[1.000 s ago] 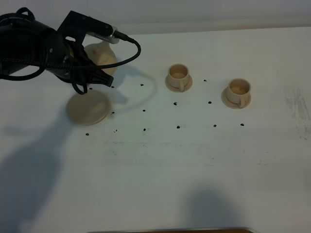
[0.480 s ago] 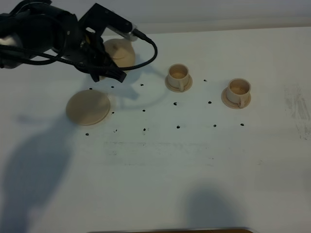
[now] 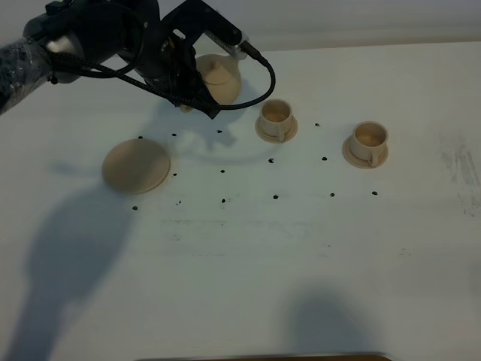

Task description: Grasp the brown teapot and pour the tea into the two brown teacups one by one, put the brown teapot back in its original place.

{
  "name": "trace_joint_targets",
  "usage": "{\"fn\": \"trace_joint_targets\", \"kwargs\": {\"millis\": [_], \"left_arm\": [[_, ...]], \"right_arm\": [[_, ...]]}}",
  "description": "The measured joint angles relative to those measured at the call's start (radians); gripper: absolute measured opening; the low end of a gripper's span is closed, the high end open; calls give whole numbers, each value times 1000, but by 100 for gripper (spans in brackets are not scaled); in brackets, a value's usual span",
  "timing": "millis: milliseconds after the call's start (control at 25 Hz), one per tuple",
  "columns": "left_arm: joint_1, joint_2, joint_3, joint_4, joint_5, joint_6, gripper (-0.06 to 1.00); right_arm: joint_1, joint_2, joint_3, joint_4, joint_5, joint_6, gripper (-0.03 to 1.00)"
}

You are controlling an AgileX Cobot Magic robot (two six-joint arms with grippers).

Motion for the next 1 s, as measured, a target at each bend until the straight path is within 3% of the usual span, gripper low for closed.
{"fn": "trace_joint_targets", "kwargs": {"millis": [160, 360, 1000], "left_arm": [[-10, 4, -7, -29, 18, 107, 16], [-10, 4, -7, -46, 29, 157, 16], [-8, 44, -9, 61, -5, 332, 16]], "right_arm": [[0, 0, 0, 0, 0, 0, 24], [0, 0, 0, 0, 0, 0, 24], [0, 0, 0, 0, 0, 0, 24]]}}
